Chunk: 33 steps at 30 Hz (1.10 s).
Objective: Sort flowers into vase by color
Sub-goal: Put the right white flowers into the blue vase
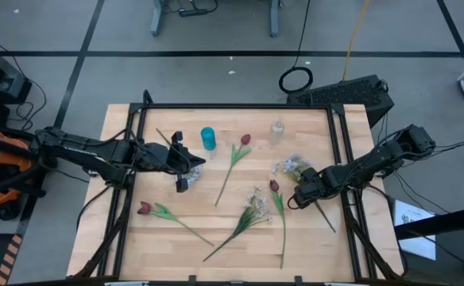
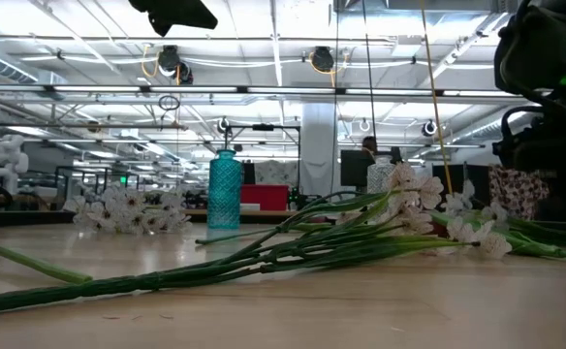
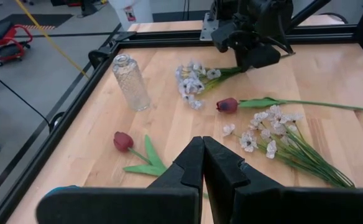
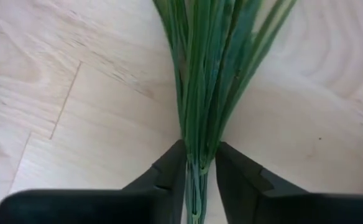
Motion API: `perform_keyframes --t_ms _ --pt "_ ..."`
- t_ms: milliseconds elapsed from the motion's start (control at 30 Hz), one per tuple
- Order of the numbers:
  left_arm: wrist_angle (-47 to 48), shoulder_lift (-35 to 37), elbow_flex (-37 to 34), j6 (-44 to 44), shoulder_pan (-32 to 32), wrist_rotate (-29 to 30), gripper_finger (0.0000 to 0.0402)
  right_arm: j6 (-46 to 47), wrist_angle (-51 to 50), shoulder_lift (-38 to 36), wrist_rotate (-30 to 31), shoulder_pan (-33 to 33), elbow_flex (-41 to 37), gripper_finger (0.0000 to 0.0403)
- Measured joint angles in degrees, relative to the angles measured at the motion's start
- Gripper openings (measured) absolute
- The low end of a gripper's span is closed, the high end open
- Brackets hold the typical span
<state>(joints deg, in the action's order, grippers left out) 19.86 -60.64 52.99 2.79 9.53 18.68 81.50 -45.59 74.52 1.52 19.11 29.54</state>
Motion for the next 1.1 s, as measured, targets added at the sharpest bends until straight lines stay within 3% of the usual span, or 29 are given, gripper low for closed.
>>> perform_keyframes --t_ms 733,1100 --pt "-0.5 -4.6 0.0 -0.1 0.0 0.0 0.0012 -1.6 1.0 -0.2 0.0 0.0 0.0 0.0003" --pt "-2.8 -4.5 0.0 -0.2 0.0 0.0 0.0012 -3.6 3.4 -7.8 8.1 2.0 2.1 0.0"
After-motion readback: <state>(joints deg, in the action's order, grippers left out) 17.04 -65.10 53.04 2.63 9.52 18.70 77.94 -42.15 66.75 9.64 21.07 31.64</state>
